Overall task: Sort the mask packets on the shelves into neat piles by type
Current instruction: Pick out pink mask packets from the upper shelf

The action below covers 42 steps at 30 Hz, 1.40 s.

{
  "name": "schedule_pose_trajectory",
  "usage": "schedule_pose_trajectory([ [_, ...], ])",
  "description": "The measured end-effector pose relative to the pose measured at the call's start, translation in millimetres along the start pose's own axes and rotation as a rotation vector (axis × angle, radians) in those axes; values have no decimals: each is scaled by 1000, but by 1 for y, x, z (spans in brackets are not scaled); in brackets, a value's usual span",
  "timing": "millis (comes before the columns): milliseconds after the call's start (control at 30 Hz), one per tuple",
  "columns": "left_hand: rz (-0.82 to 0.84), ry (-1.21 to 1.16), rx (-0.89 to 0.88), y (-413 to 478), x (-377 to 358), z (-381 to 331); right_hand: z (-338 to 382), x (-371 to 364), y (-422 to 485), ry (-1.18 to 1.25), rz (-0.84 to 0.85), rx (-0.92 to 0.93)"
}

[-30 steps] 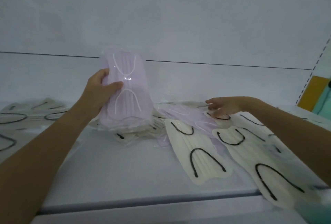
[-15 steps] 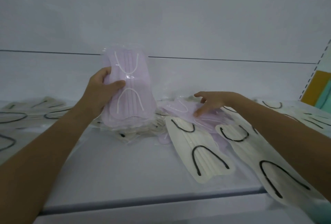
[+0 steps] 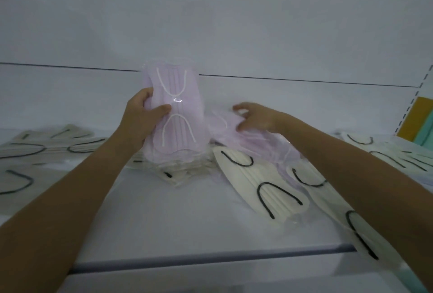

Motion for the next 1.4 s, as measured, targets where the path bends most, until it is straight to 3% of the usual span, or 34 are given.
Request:
schedule_pose_trajectory([
  [200, -20, -26, -123, 7, 18, 1, 30, 70, -1, 450, -364, 155],
  [500, -187, 78, -87, 6, 20, -4, 53, 138, -21, 654, -651, 297],
  [567, -182, 69, -82, 7, 19, -5, 61, 147, -26, 795, -616, 323],
  [633, -166, 46, -60, 6, 19, -5, 70, 140, -25, 877, -458, 292],
  [733, -121, -55, 4, 6, 13, -9, 80, 95, -24, 734, -221, 179],
  [867, 13, -325, 162, -1, -5, -9, 91, 27, -25, 574, -116, 139],
  [967, 142, -116, 61, -5, -8, -7, 92, 0, -20, 506, -116, 127],
  [1033, 128, -22, 13, -4, -4, -4, 92, 0, -17, 491, -170, 117],
  [1167, 51, -47, -17, -1, 4, -3, 81, 40, -15, 582, -352, 92],
  [1233, 43, -42, -60, -1, 8, -5, 73, 69, -14, 748, -385, 92],
  [1400, -2, -6, -54, -3, 10, -6, 78, 77, -22, 983, -199, 7],
])
Point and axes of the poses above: each hand's wrist, its own y-axis towards the middle knuckle, its own x-axis out of the back of the hand, z = x × y, the point moved 6 cm from there along y, towards the middle knuckle, and after that the axes turned 5 degrees about -x, right-handed, at the moved point
